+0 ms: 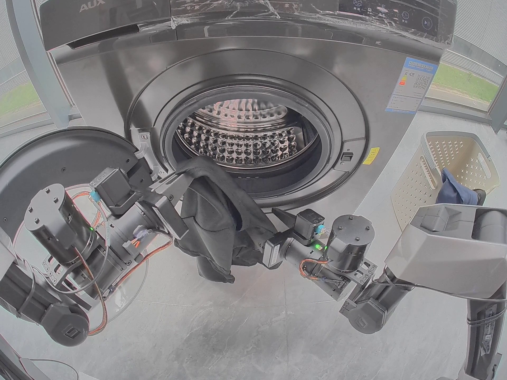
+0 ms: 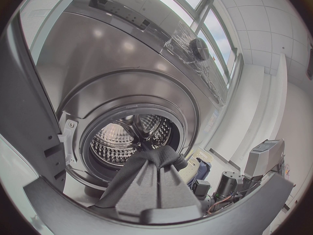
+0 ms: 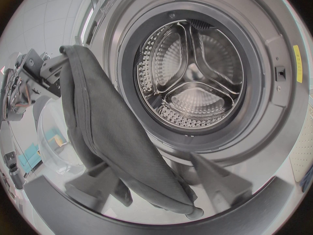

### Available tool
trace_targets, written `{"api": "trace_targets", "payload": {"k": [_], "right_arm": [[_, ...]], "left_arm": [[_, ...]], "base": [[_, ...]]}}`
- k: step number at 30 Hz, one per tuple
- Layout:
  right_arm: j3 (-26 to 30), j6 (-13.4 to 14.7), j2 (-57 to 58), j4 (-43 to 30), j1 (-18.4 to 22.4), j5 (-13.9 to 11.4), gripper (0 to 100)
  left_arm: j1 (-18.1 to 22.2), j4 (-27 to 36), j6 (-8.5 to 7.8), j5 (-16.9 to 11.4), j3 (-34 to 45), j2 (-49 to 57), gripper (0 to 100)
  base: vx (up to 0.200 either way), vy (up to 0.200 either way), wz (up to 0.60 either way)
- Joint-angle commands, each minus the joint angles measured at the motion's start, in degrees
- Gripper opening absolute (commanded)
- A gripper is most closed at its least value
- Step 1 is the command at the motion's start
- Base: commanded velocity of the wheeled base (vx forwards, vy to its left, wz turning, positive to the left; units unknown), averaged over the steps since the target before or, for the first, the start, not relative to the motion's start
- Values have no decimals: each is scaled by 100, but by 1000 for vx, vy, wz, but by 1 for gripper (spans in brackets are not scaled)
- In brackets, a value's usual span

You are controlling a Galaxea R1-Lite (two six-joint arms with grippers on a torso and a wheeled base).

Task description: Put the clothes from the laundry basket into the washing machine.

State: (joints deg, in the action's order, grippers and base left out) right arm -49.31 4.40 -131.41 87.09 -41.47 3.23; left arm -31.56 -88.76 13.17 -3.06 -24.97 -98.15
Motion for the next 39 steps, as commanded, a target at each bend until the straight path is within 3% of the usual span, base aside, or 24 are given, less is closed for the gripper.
{"api": "trace_targets", "payload": {"k": [1,5,9,12,17,26,35,39], "right_arm": [[-26,26,46,27,8,55,0],[282,70,424,36,52,90,0],[677,254,1083,98,166,292,0],[1240,492,1865,54,315,336,0],[1556,887,2621,-8,386,327,0],[1609,896,3227,-175,315,336,0],[1626,861,3456,-175,306,336,0],[1626,852,3447,-175,306,336,0]], "left_arm": [[1,-1,46,-37,159,-29,0],[27,-1,72,-81,335,-47,0],[36,-1,72,-248,510,-99,0],[36,-1,63,-406,545,-12,0],[-25,-10,55,-459,537,314,0],[27,-10,-7,-415,466,507,0],[-25,-10,-323,-353,414,428,0],[-25,-10,-332,-98,229,410,0]], "base": [[0,0,0],[0,0,0],[0,0,0],[0,0,0],[0,0,0],[0,0,0],[0,0,0],[0,0,0]]}}
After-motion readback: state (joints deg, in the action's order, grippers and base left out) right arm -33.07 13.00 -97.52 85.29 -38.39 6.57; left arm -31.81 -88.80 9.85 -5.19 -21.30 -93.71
